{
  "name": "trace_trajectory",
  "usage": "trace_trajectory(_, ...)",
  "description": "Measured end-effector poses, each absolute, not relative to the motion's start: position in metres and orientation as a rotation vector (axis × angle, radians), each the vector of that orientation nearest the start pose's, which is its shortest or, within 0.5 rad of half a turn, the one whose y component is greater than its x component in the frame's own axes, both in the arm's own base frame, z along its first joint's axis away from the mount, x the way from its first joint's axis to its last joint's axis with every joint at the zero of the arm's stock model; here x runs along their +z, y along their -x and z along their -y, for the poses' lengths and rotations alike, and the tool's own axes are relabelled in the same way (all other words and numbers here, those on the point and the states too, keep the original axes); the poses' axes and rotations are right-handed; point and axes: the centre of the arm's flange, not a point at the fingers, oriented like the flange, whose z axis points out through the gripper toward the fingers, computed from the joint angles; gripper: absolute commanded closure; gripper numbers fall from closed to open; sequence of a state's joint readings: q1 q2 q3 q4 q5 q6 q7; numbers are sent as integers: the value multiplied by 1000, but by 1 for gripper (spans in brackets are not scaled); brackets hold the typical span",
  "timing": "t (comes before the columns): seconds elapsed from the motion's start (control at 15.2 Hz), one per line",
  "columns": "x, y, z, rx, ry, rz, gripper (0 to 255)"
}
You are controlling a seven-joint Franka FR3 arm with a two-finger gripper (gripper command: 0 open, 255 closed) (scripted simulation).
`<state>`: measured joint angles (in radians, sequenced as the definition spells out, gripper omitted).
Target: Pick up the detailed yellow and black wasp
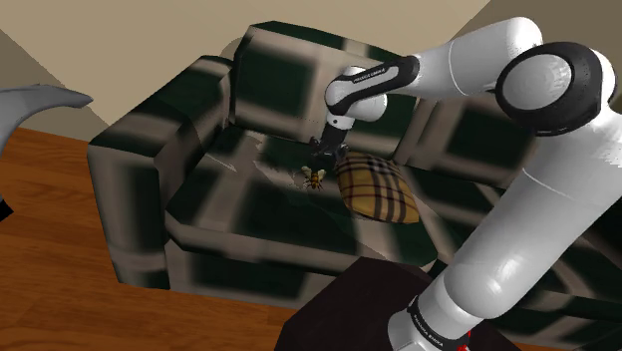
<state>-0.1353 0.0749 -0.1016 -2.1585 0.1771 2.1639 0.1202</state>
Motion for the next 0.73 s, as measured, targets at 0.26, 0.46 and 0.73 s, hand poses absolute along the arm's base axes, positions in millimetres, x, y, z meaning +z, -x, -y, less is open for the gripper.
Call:
trace_trajectory(0.26, 324, -546, 154, 105, 2879, -806, 0)
trace_trajectory(0.46, 295, -565, 178, 116, 2844, -894, 0)
trace_trajectory(0.73, 264, -574, 194, 122, 2821, -948, 0)
